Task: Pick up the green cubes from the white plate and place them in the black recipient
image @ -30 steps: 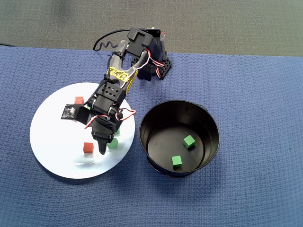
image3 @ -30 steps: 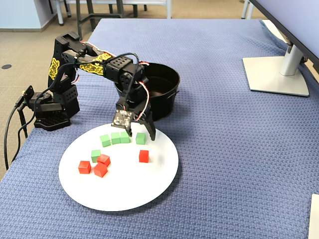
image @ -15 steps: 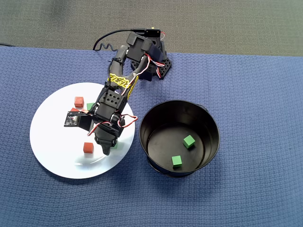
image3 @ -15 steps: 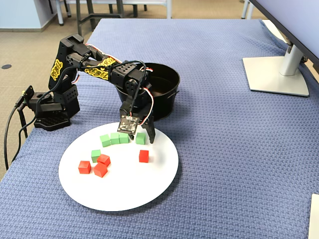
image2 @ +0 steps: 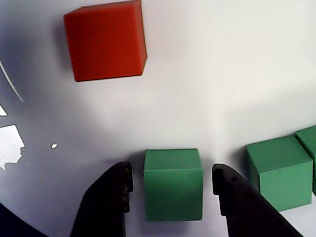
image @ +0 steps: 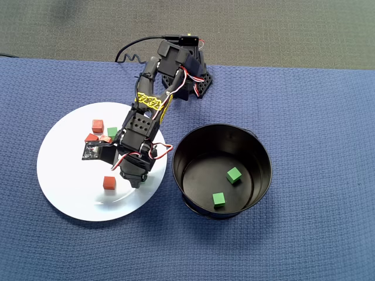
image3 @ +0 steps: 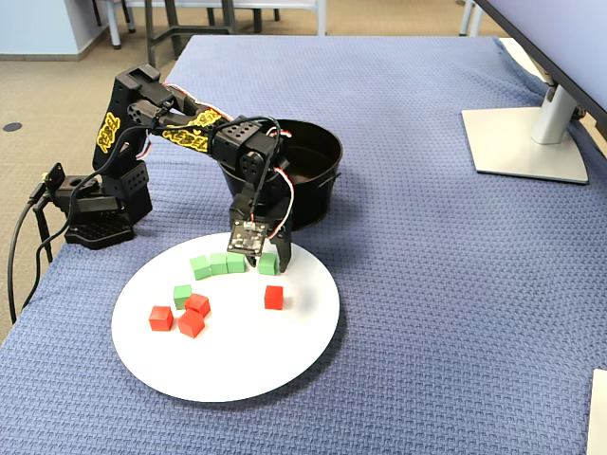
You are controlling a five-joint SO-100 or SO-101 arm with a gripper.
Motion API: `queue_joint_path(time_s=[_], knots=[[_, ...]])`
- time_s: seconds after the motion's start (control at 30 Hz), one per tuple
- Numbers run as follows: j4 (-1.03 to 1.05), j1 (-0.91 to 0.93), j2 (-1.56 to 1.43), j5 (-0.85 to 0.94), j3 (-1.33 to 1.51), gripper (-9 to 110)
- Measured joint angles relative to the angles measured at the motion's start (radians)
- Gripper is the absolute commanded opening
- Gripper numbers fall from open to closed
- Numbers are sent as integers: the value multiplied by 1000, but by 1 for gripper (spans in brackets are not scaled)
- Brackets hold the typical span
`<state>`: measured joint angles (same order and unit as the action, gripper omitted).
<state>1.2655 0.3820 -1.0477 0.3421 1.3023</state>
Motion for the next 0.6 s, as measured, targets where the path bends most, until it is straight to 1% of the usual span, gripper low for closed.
queue_joint_path(time_s=[0.33, 0.43, 0.6], knots=[[-6, -3, -26, 2, 5, 0], [28, -3, -110, 2, 5, 0], [123, -3, -333, -34, 5, 0]])
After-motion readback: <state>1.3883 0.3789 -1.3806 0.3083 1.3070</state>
